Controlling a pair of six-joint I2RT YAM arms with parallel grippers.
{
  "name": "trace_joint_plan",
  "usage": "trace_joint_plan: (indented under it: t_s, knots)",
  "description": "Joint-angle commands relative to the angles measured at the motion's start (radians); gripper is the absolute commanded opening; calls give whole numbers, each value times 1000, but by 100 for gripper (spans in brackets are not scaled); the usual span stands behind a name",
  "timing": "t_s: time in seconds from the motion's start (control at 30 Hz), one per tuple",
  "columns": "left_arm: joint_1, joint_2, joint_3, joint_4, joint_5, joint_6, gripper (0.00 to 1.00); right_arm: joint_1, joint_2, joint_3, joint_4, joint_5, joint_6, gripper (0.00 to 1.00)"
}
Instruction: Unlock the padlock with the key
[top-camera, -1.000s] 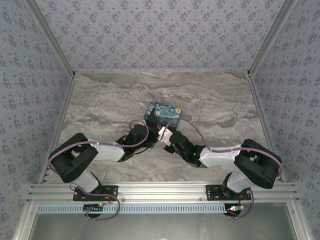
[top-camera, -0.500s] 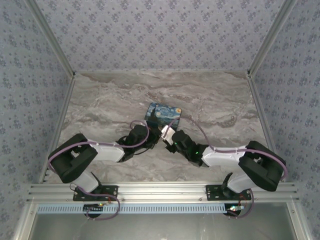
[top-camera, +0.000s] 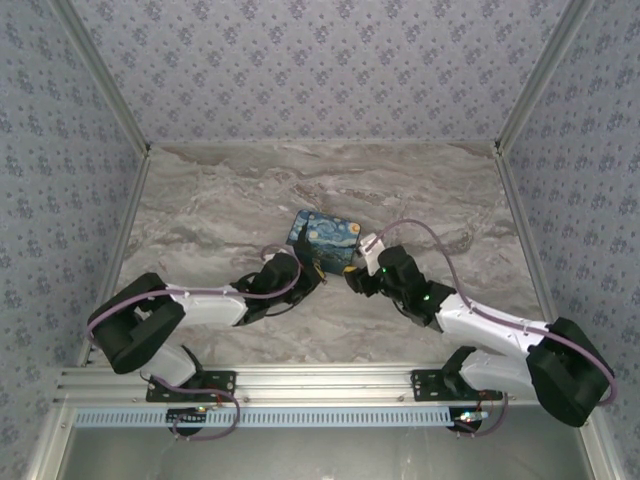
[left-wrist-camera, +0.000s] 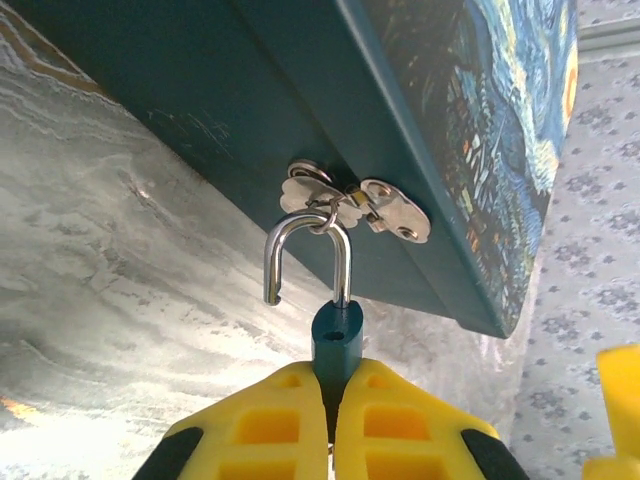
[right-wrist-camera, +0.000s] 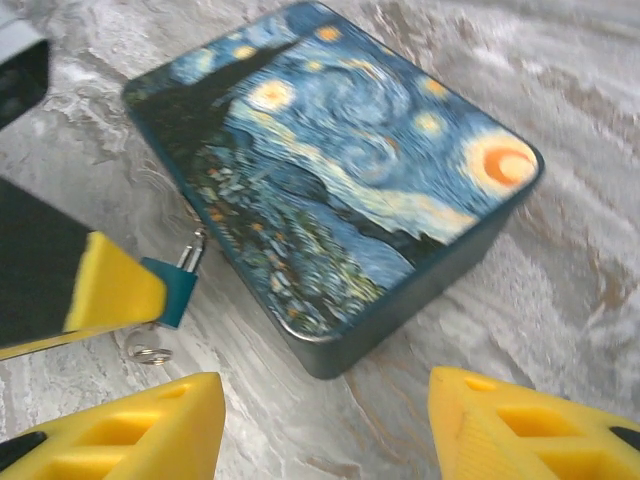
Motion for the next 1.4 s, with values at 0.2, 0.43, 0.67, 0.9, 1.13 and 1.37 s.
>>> trace_joint_plan:
  t_s: [0.2,0.43,0.67,0.9,1.13,1.37]
  knots:
    - [-17,-10,41,-46,-12,0,7,118,-121,-146,144,123,-54,65]
    - [-13,-33,89,-138,27,-78,6,258,-105,-159,146,356,-144,68]
    - [14,-38,155,-269,133,-144,4,399,42,-132,225,550,-249,69]
    - [40,-38,215,-381,189,-162,1,441,190,-63,283,578,-348,69]
    - [52,-39,218,-391,204,-165,1,426,221,-31,291,533,-392,64]
    - [55,-33,216,-375,216,-168,1,422,269,-3,297,515,-405,57]
